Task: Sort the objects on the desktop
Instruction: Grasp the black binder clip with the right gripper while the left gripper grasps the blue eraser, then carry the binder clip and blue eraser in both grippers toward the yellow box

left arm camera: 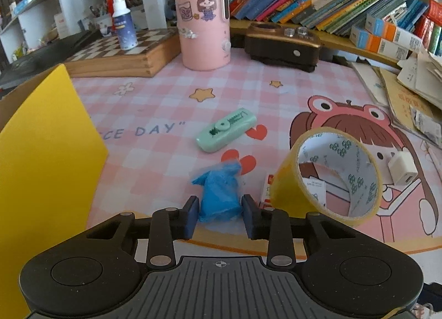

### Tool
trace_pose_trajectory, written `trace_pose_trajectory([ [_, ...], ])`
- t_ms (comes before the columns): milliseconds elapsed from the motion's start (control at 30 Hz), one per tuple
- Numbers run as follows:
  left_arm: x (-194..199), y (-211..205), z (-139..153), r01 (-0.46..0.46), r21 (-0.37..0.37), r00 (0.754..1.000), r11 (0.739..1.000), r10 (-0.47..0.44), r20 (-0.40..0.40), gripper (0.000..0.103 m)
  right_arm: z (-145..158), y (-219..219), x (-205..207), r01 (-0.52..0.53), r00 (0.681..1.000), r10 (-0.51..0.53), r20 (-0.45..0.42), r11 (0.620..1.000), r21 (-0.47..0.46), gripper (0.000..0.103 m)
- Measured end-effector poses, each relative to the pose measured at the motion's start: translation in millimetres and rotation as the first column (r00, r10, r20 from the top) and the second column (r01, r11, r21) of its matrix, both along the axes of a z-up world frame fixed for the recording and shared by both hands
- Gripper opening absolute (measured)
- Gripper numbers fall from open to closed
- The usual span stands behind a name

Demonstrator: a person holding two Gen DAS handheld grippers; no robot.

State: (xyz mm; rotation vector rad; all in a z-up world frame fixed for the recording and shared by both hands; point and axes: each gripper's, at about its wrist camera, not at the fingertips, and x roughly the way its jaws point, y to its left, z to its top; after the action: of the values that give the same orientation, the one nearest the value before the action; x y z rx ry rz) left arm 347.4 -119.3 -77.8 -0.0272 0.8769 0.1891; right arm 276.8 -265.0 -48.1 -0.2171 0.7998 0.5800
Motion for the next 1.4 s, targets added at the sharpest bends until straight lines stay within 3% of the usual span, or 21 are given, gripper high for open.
trace_pose_trajectory([
  [233, -12.5, 4.0, 7.9, 0.012, -0.032, 0.999, 0.999, -0.011, 0.033, 0.028, 6.5, -2.2, -7.3, 0.031, 0.999, -0.031, 0.007, 0.999, 0.012, 0.044],
  [600, -100.8, 3.7, 55.8, 0.113, -0.139, 0.989, 0.984, -0.097, 0.113, 0.028, 21.6, -13.5, -31.4, 0.09, 0.996, -0.091, 0.012, 0.995, 0.036, 0.045],
  [900, -154.4, 16.7, 67.3, 0.144, -0.219, 0.985, 0.965, -0.119, 0.125, 0.028, 35.5, -19.2, -62.9, 0.153, 0.988, -0.152, -0.008, 0.986, 0.073, 0.045],
  [1400, -243.3, 75.4, 68.4, 0.219, -0.229, 0.972, 0.949, -0.192, 0.135, 0.028, 41.5, 42.0, -146.6, 0.21, 0.978, -0.209, -0.026, 0.977, 0.045, 0.045],
])
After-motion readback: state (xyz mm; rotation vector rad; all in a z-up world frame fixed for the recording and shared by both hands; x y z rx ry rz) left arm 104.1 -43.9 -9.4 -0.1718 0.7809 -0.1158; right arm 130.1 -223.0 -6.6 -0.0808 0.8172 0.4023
